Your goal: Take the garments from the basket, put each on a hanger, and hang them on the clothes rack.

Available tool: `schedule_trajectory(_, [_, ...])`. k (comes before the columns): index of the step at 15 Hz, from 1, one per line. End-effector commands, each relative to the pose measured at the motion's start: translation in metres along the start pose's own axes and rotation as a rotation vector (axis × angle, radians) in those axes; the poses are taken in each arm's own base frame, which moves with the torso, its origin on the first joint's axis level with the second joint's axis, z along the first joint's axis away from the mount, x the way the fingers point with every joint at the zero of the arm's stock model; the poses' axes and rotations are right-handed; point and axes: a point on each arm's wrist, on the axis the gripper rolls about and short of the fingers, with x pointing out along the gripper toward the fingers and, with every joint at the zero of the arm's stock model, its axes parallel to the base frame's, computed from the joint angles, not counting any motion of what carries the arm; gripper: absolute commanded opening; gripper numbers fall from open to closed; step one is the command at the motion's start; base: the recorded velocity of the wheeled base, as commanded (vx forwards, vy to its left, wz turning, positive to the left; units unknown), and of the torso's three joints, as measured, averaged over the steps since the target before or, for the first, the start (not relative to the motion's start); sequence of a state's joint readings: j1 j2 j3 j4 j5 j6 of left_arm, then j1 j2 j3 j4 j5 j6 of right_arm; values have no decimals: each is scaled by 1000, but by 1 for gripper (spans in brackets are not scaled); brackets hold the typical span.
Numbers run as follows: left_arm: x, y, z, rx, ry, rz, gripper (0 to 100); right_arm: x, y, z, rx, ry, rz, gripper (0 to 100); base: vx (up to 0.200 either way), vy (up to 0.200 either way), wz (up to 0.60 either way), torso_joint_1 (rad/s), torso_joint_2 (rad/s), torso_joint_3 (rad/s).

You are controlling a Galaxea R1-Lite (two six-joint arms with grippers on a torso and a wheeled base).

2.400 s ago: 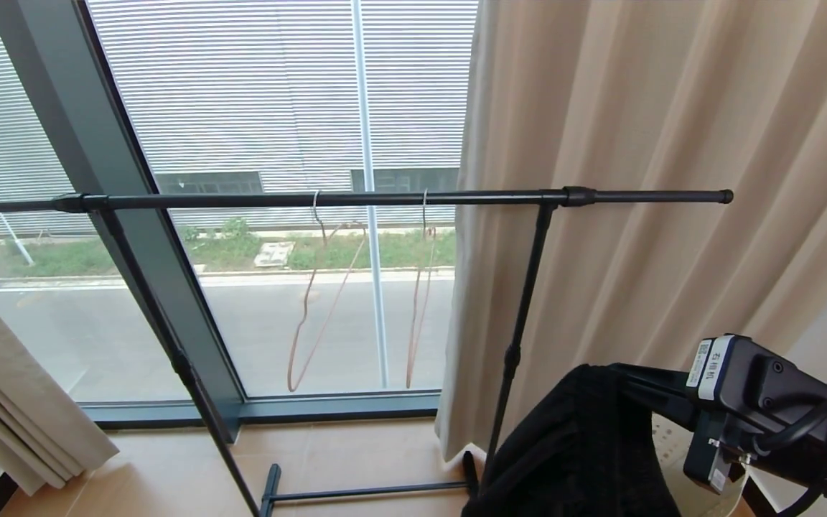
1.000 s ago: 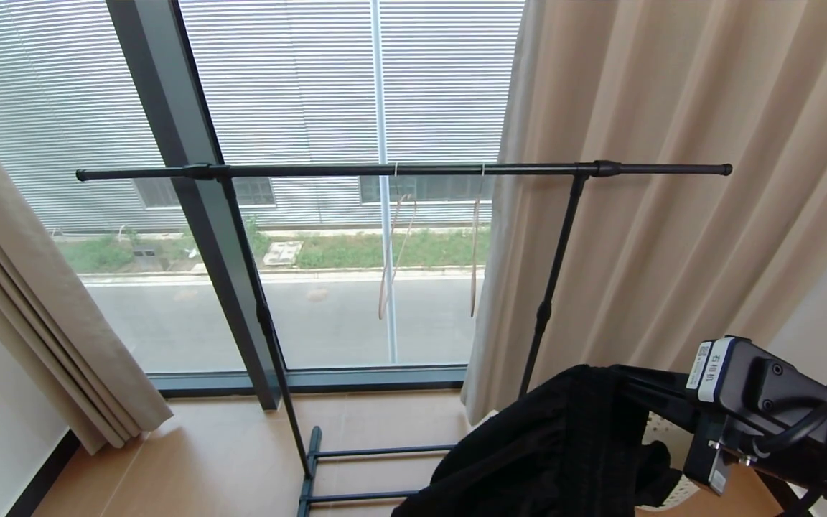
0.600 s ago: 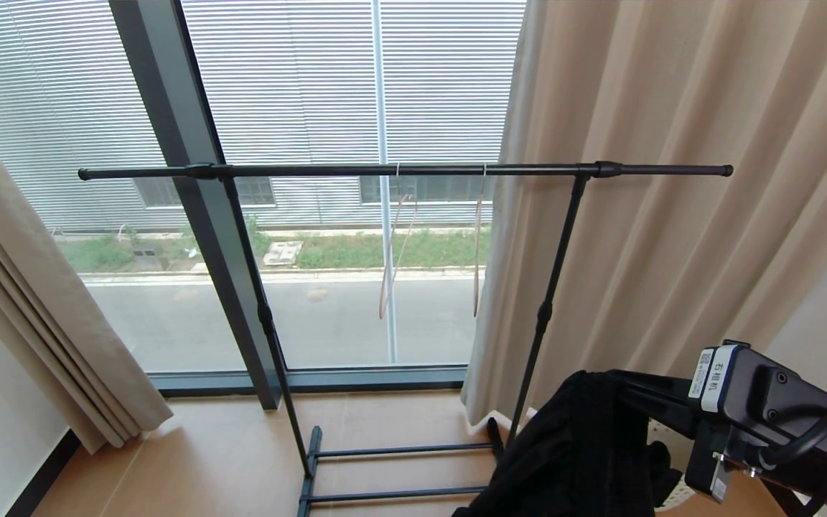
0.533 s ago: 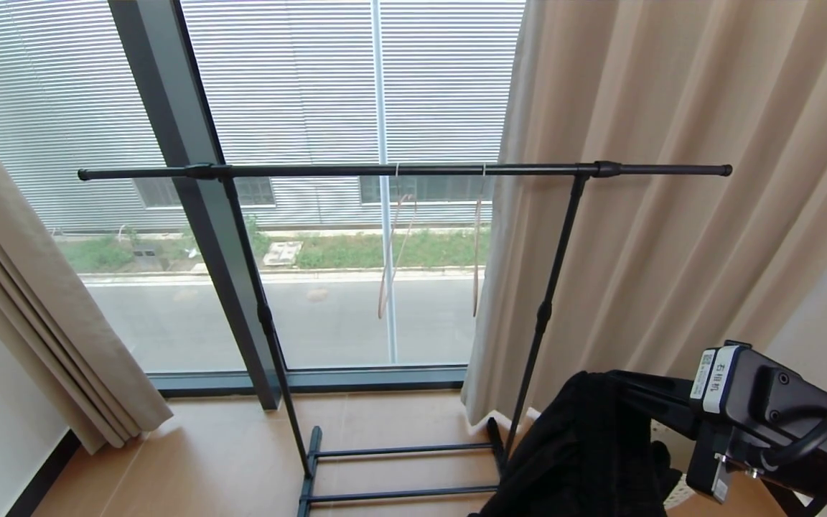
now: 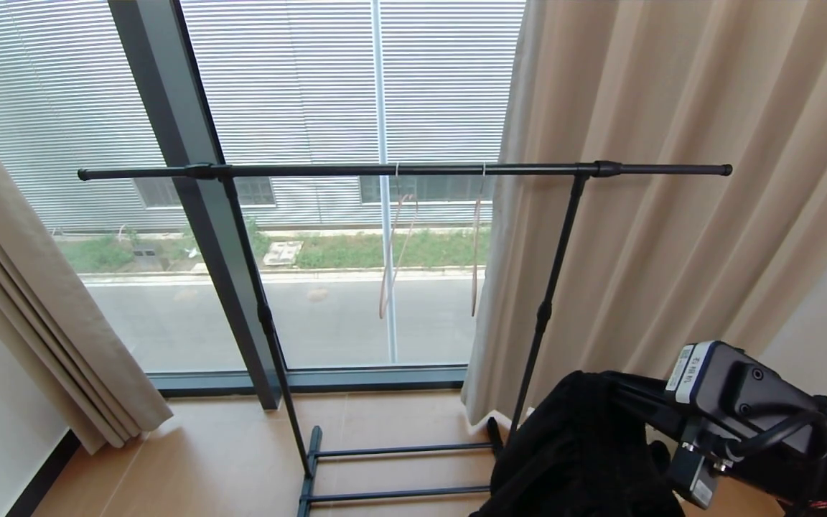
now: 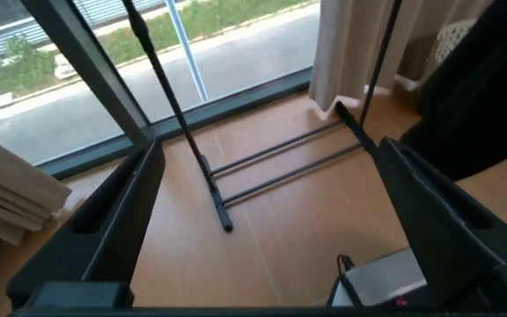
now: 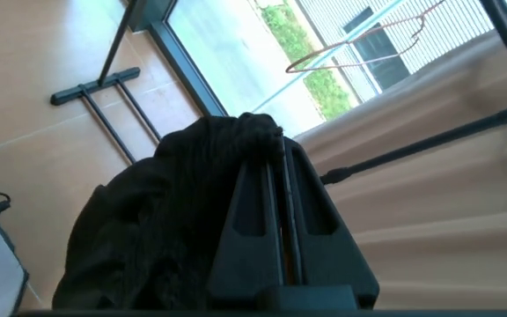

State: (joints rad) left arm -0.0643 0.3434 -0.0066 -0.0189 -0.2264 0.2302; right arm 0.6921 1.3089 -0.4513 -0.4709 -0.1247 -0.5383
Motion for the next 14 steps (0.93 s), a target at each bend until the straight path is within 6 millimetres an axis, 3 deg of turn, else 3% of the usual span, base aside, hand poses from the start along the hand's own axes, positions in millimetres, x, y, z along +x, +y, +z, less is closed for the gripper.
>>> schedule_trajectory(1, [22,8,32,11,125,-190,100,9,5,10,65,4,-4,0,0,0,0,0,0,0])
schedule_trajectory(4, [44,14,57,-43,194,-272,100,35,-6,39,314,-28,-28,0,0,0,0,0,0,0])
schedule_trajectory(8, [85,21,81,-88,278,-314,100,81,-5,41,403,91,-196,0,0,0,0,0,0,0])
schedule_trajectory(12, [148,-3,87,-244,423,-410,100,109,-5,51,427,107,-270,0,0,0,0,0,0,0])
schedule_trajectory(14, [151,-21,91,-303,426,-438,100,122,-2,51,458,120,-288,0,0,0,0,0,0,0])
